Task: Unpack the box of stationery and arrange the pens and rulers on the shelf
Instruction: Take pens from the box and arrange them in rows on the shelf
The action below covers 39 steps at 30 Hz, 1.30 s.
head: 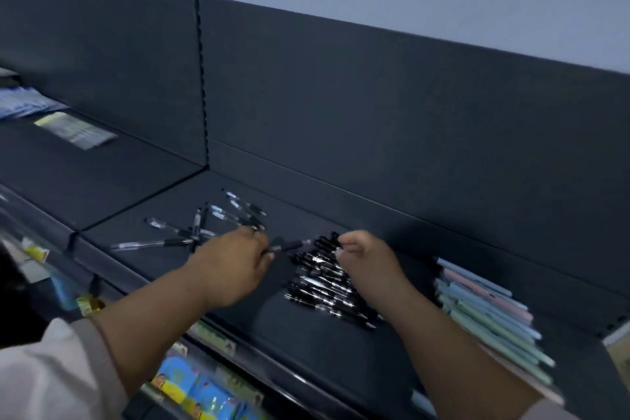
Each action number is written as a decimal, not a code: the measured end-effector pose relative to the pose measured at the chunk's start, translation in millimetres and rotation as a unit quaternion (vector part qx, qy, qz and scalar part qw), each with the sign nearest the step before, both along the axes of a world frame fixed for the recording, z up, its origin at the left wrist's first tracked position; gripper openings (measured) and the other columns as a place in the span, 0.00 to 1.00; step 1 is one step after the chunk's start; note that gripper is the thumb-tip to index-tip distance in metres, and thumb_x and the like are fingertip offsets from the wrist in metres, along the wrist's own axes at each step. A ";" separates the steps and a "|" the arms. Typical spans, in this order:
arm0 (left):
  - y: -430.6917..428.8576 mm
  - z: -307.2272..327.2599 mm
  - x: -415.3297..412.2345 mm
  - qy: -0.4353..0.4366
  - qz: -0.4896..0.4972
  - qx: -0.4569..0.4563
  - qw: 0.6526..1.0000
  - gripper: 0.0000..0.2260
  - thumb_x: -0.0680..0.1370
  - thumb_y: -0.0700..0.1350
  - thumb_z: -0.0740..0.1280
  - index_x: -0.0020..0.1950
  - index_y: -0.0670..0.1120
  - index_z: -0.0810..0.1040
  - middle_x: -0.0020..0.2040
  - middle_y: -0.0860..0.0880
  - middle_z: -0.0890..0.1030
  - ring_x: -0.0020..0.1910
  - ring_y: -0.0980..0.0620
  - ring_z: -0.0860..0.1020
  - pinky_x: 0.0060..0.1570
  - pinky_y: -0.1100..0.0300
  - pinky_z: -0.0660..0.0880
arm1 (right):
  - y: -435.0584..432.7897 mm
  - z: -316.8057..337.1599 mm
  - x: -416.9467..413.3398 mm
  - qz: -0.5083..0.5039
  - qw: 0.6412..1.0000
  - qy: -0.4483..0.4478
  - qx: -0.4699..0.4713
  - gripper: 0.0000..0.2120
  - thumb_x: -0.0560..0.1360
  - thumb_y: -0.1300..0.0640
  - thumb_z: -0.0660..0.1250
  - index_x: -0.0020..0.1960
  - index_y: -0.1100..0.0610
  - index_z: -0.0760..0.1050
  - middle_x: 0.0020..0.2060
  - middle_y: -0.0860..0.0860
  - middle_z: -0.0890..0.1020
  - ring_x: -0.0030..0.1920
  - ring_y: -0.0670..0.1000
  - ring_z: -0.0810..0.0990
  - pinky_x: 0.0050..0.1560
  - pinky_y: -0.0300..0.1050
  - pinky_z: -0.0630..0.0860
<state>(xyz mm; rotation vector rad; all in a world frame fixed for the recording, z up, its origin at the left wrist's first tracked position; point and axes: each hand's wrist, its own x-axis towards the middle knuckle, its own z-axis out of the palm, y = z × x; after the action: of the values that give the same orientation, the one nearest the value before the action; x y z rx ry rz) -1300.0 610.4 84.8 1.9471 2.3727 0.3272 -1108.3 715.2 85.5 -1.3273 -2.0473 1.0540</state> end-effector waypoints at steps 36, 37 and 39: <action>0.2 -43.6 -205.3 0.050 -0.033 -0.147 0.987 0.21 0.78 0.44 0.62 0.70 0.54 0.67 0.69 0.50 0.68 0.64 0.47 0.67 0.59 0.52 0.72 | 6.4 -55.7 -188.4 0.206 0.937 -0.259 0.116 0.27 0.70 0.45 0.72 0.65 0.47 0.69 0.64 0.44 0.71 0.67 0.48 0.65 0.66 0.45 0.62; 2.9 -43.4 -205.9 0.053 -0.041 -0.146 0.987 0.19 0.77 0.43 0.62 0.67 0.55 0.71 0.65 0.50 0.71 0.63 0.47 0.69 0.58 0.52 0.73 | 10.5 -57.5 -188.7 0.196 0.945 -0.234 0.116 0.24 0.70 0.46 0.72 0.63 0.49 0.71 0.62 0.45 0.73 0.65 0.48 0.67 0.64 0.43 0.65; 7.4 -43.1 -205.5 0.070 -0.060 -0.127 0.988 0.16 0.77 0.42 0.61 0.63 0.55 0.73 0.60 0.50 0.74 0.59 0.47 0.71 0.53 0.53 0.74 | 19.4 -58.4 -193.1 0.168 0.957 -0.197 0.131 0.17 0.72 0.49 0.72 0.58 0.52 0.74 0.56 0.48 0.76 0.59 0.49 0.71 0.56 0.40 0.67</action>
<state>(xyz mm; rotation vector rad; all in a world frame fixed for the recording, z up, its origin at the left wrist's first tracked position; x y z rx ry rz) -1505.5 617.8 41.7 2.0359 2.2301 -0.1182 -1301.4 734.6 27.1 -1.1449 -2.6740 0.6436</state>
